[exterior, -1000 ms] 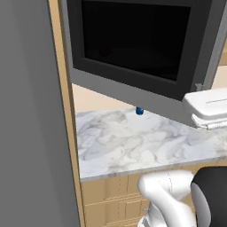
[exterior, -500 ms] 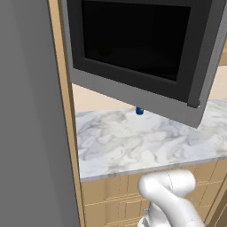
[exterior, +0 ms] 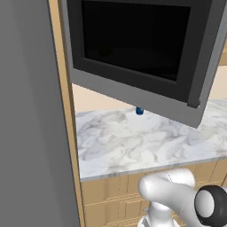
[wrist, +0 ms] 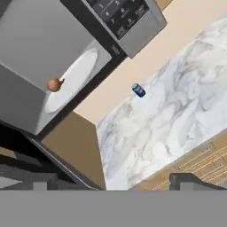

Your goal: Open the microwave door.

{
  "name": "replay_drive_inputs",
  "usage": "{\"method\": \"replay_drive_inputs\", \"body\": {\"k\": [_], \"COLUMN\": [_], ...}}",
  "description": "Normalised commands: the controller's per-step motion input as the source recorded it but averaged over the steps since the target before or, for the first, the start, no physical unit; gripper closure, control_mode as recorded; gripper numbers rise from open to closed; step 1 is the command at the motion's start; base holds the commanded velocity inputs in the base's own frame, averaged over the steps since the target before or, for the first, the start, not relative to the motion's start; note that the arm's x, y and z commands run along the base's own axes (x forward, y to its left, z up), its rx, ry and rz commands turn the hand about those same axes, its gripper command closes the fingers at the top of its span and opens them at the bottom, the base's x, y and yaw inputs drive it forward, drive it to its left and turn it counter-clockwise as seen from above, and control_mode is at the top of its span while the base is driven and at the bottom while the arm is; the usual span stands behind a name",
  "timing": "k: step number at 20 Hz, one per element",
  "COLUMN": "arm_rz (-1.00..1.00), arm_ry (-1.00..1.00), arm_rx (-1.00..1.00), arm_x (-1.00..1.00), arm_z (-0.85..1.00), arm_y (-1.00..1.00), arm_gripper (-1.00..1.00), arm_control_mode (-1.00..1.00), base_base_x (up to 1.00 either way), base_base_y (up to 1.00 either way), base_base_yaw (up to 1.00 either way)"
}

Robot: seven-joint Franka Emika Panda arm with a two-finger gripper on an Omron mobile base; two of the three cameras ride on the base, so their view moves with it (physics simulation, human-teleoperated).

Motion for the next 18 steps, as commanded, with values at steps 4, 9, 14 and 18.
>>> {"method": "replay_drive_inputs", "body": {"k": [4,9,14,18], "arm_rz": [0.04,0.03,0.05,0.0], "arm_ry": [0.28,0.02,0.0,0.0], "arm_rx": [0.44,0.4,0.4,0.39], "arm_x": [0.69,0.78,0.83,0.79], "arm_z": [-0.77,-0.63,-0.18,-0.04], "arm_y": [0.0,0.13,0.07,0.4], "arm_gripper": [-1.0,-1.0,-1.0,-1.0], "arm_control_mode": [-1.0,-1.0,-1.0,-1.0], "base_base_x": [0.0,0.0,0.0,0.0], "base_base_y": [0.0,0.0,0.0,0.0], "base_base_yaw": [0.0,0.0,0.0,0.0]}}
